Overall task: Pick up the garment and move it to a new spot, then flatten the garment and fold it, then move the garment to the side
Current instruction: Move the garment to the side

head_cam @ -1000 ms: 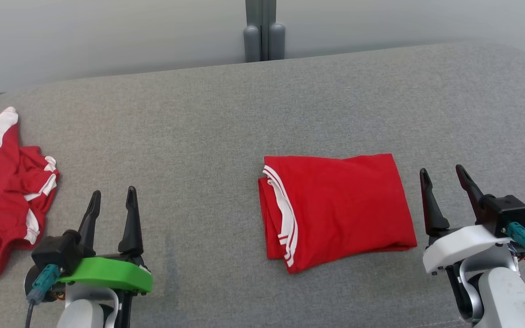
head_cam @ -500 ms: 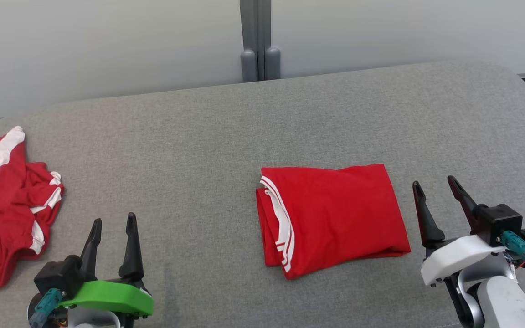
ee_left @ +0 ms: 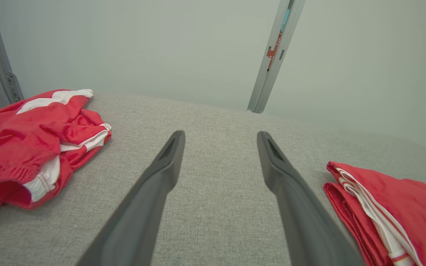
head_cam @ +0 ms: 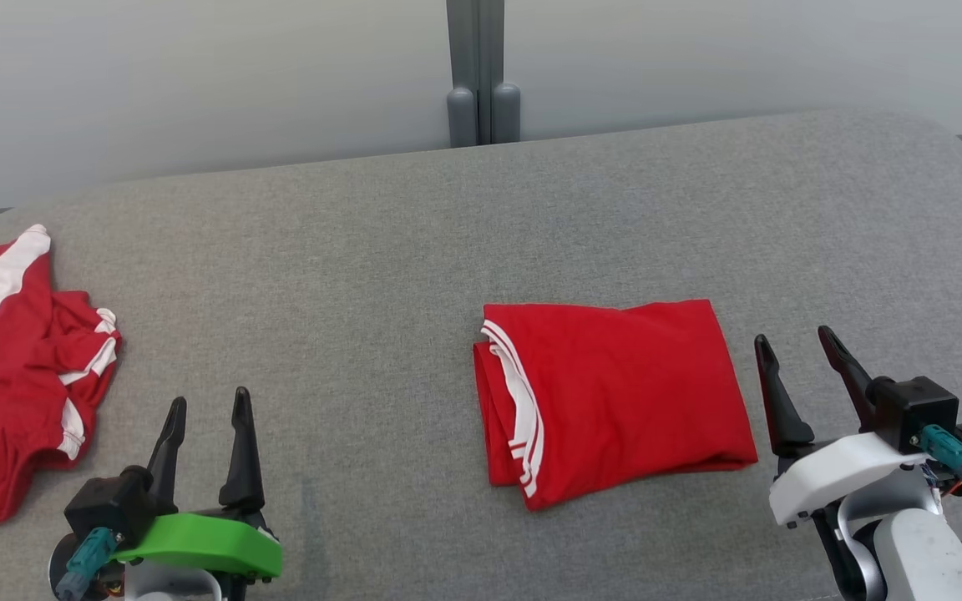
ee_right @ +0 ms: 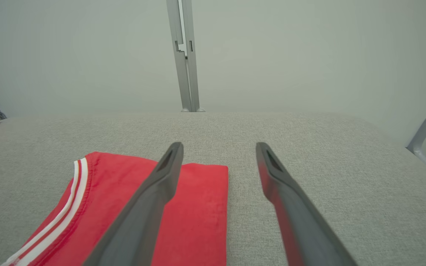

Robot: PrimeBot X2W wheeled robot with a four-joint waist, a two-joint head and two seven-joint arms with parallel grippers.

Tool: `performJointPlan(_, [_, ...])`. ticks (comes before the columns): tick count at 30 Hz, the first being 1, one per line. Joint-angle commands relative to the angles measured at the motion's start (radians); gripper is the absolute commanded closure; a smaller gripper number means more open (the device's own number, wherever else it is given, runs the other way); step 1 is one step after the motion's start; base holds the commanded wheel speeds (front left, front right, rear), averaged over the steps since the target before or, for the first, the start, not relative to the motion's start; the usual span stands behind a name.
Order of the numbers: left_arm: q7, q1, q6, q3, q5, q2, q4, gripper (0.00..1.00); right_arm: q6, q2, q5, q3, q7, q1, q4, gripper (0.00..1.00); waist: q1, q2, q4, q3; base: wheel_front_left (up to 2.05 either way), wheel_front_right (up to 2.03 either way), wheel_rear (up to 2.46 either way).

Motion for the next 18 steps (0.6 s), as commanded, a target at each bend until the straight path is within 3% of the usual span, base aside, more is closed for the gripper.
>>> performJointPlan(1, [-0.002,0.003,-0.004,0.002,0.005,0.001,-0.004,0.00,-0.001,-0.002,0.003,-0.003,0.006,-0.006,-0.001,0.00,0.0000,-0.0001,0.001,0.009,0.00,0.00,0.00])
performJointPlan(5, [-0.002,-0.015,-0.004,0.002,0.008,0.000,-0.017,0.00,-0.001,-0.001,0.030,-0.018,0.072,-0.041,0.009,0.00,0.0000,-0.0001,0.004,0.033,0.00,0.00,0.00])
performJointPlan(12, [-0.002,-0.052,-0.004,0.000,0.015,0.000,-0.046,0.00,-0.001,-0.023,0.138,-0.030,0.420,-0.126,0.060,0.00,0.0000,-0.0001,0.020,0.096,0.00,0.00,0.00])
performJointPlan(18, [-0.002,-0.094,-0.004,-0.018,0.014,0.000,-0.066,0.00,-0.001,-0.039,0.178,-0.045,0.582,-0.193,0.141,0.00,0.0000,-0.0001,0.055,0.152,0.00,0.00,0.00])
